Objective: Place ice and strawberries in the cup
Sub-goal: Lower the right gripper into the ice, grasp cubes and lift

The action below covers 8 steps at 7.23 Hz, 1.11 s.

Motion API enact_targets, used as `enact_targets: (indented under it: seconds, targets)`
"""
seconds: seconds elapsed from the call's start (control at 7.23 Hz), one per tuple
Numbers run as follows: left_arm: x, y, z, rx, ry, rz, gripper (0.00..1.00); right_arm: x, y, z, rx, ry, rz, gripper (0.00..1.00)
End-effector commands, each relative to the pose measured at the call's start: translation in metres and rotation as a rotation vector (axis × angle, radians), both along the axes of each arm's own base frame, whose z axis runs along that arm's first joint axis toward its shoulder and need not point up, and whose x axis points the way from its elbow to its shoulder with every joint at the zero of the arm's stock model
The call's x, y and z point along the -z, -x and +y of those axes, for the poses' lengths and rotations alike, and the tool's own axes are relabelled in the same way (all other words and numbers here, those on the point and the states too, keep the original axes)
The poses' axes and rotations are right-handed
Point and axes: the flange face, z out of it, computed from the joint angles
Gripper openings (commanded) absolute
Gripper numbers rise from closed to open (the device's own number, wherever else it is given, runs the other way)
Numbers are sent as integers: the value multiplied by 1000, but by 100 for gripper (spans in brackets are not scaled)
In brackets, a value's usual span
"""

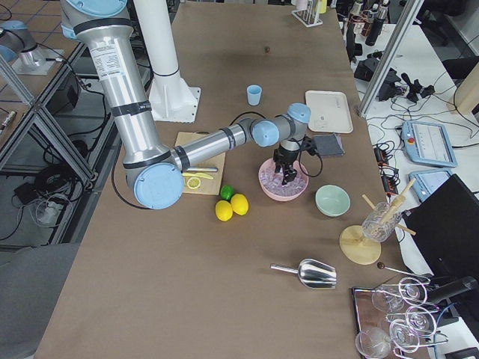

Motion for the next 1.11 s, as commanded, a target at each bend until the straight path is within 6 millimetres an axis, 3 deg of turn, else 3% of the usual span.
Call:
enact_targets:
  seconds: [0.0,0.41,0.69,0.97]
  targets:
    - [1,0,-1,0,-3,0,97,-5,2,3,7,15,-3,67]
    - [2,0,-1,0,-4,0,97,-15,0,9,9,37,7,67]
    - [3,0,-1,0,-6,0,98,-13,16,12,25,39,8,63]
    - [4,0,-1,0,-7,1,98,-13,19,13,30,39,8,61]
